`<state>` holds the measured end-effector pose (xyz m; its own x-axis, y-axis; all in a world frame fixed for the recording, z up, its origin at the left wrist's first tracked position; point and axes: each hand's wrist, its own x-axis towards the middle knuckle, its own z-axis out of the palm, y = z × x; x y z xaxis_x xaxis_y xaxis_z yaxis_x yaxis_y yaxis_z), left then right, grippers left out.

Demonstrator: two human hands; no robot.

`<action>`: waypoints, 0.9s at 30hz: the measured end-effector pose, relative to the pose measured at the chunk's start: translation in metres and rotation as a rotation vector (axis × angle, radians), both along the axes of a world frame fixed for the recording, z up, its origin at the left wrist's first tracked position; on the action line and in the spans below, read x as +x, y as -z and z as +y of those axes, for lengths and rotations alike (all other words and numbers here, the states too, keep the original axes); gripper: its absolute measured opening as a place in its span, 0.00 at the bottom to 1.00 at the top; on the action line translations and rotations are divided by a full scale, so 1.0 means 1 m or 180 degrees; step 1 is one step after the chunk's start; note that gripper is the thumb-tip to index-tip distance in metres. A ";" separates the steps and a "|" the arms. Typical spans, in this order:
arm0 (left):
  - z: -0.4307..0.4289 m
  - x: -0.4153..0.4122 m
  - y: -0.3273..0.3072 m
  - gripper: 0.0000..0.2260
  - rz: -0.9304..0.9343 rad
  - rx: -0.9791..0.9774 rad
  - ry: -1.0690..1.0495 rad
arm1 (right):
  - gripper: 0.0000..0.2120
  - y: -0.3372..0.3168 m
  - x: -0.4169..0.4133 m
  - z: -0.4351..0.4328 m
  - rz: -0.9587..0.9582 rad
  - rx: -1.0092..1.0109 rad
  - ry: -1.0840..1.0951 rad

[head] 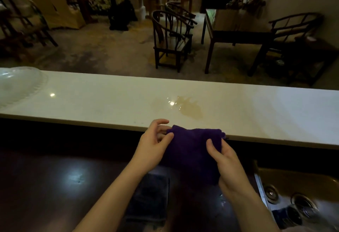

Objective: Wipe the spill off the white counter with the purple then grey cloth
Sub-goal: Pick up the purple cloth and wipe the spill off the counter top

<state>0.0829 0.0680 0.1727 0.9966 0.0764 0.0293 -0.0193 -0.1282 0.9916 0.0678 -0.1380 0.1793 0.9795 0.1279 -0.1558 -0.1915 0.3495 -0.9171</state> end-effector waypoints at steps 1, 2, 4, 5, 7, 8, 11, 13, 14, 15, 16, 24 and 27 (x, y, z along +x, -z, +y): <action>0.004 0.005 -0.004 0.15 -0.0067 0.0110 -0.0029 | 0.11 -0.005 0.005 0.002 -0.0023 0.0005 0.0038; 0.010 0.010 -0.006 0.16 -0.0124 0.0253 -0.0057 | 0.11 -0.009 0.010 0.003 -0.0040 0.0004 0.0079; 0.024 0.019 -0.010 0.17 -0.0220 0.0702 -0.0181 | 0.12 -0.017 0.020 0.003 -0.0083 -0.0041 0.0163; 0.033 0.023 -0.009 0.18 -0.0248 0.0948 -0.0280 | 0.12 -0.021 0.025 0.001 -0.0129 -0.0106 0.0206; 0.053 0.031 -0.007 0.20 -0.0224 0.1356 -0.0490 | 0.12 -0.030 0.035 -0.002 -0.0255 -0.0332 0.0337; 0.063 0.035 -0.004 0.21 -0.0192 0.1571 -0.0571 | 0.12 -0.035 0.041 -0.004 -0.0311 -0.0458 0.0432; 0.092 0.043 0.006 0.23 -0.0065 0.2438 -0.0649 | 0.09 -0.049 0.059 -0.012 -0.0366 -0.0815 0.0834; 0.109 0.048 0.014 0.24 0.0055 0.3022 -0.0625 | 0.08 -0.058 0.071 -0.020 -0.0460 -0.1249 0.1117; 0.116 0.049 0.017 0.25 0.0117 0.3291 -0.0613 | 0.08 -0.061 0.078 -0.024 -0.0566 -0.1552 0.1226; 0.123 0.050 0.021 0.25 0.0174 0.3523 -0.0601 | 0.09 -0.063 0.084 -0.027 -0.0695 -0.1904 0.1308; 0.128 0.051 0.025 0.26 0.0225 0.3692 -0.0587 | 0.09 -0.063 0.089 -0.028 -0.0826 -0.2274 0.1362; 0.136 0.051 0.035 0.26 0.0389 0.3908 -0.0532 | 0.12 0.011 0.114 0.001 -0.0987 -0.4227 0.0366; 0.137 0.050 0.034 0.26 0.0389 0.3874 -0.0554 | 0.16 0.034 0.115 0.018 -0.0972 -0.4618 0.0346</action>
